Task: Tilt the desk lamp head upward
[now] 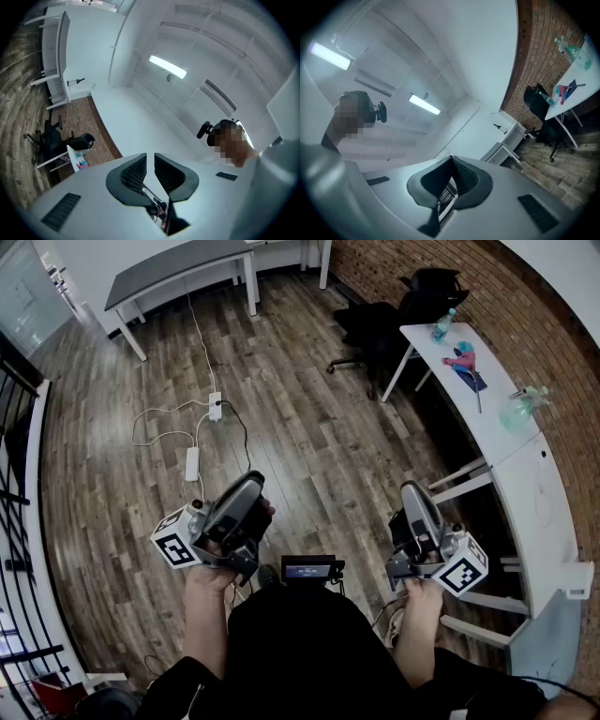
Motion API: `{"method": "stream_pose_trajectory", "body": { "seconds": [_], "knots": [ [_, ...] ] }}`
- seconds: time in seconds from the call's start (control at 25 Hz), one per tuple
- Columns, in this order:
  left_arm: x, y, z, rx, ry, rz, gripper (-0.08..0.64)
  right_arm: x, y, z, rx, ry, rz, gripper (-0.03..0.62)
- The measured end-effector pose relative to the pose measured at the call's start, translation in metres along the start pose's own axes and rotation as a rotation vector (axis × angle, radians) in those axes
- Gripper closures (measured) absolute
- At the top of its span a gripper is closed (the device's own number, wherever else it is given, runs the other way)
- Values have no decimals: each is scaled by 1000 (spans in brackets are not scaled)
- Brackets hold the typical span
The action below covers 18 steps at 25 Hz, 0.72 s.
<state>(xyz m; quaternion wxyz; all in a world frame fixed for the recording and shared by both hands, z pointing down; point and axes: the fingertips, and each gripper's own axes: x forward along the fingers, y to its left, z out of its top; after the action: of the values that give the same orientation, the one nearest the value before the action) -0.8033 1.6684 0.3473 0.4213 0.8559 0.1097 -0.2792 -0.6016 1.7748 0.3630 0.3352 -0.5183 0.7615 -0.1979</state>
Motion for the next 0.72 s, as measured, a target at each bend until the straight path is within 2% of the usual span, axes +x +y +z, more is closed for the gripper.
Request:
{"method": "stream_pose_trajectory", "body": {
  "seconds": [0.72],
  "knots": [
    [21, -4, -20, 2, 34, 0, 508, -22, -6, 17, 10, -31, 13, 580]
  ]
}}
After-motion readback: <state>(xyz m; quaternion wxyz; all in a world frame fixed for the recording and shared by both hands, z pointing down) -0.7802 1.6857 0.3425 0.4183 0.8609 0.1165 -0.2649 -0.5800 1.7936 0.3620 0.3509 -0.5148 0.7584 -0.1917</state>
